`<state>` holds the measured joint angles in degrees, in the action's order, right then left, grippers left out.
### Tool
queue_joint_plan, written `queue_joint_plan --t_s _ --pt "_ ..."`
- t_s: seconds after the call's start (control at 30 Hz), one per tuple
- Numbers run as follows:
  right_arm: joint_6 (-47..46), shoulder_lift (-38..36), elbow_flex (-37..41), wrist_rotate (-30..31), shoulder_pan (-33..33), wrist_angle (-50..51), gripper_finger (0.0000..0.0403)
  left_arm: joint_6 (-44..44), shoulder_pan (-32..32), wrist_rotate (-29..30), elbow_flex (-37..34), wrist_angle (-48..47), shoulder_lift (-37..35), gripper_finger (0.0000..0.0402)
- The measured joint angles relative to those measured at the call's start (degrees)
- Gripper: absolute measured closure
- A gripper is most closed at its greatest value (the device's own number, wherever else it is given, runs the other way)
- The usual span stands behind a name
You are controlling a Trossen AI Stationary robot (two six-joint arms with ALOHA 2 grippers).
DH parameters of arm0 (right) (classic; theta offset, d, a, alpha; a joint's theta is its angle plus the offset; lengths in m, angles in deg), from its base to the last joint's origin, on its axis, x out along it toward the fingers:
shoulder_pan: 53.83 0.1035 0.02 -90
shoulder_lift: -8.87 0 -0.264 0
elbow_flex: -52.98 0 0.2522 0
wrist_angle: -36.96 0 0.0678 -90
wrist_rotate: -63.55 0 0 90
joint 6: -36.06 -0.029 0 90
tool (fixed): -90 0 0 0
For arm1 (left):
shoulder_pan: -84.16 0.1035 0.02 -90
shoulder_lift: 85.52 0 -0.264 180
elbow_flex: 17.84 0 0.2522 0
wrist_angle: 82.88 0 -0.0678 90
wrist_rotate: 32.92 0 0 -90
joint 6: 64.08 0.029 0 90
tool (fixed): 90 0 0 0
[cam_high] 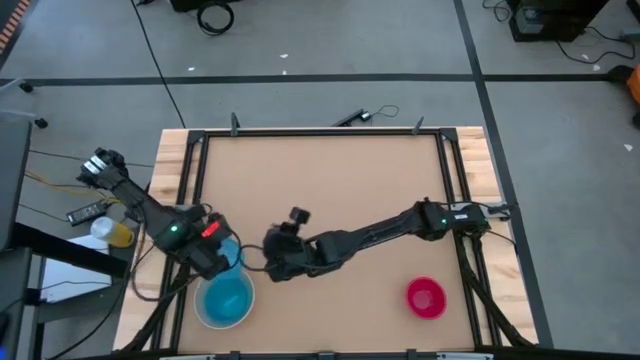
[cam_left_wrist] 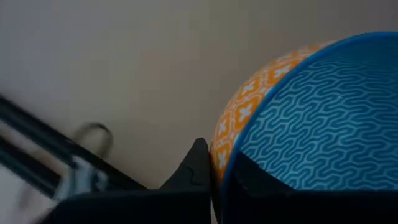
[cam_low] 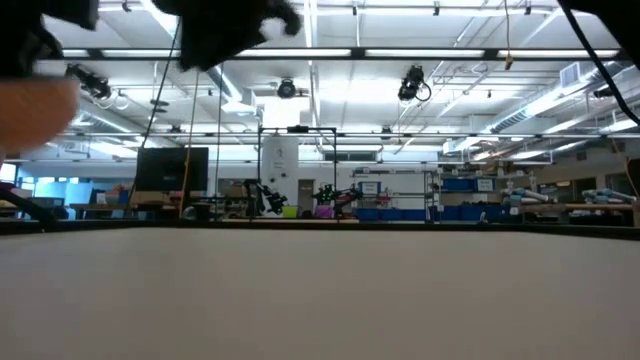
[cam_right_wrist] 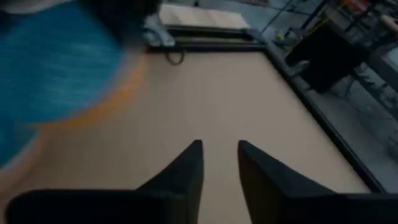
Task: Nest bowls inside each other
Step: Stack the light blue bowl on top of the blue bowl
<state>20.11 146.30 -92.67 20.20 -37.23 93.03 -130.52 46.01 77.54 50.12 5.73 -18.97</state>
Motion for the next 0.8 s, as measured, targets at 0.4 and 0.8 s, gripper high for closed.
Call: queue_joint_plan --t_s 0.4,0.8 --pt "-16.8 -6.5 0.1 10.8 1.7 21.9 0.0206 4.5 -10.8 -9.0 3.8 16.0 1.3 0.0393" --pt "-16.9 -6.5 0.1 10.9 2.1 22.1 0.0204 4.2 -11.4 -16.2 -5.2 25.6 8.6 0.0392"
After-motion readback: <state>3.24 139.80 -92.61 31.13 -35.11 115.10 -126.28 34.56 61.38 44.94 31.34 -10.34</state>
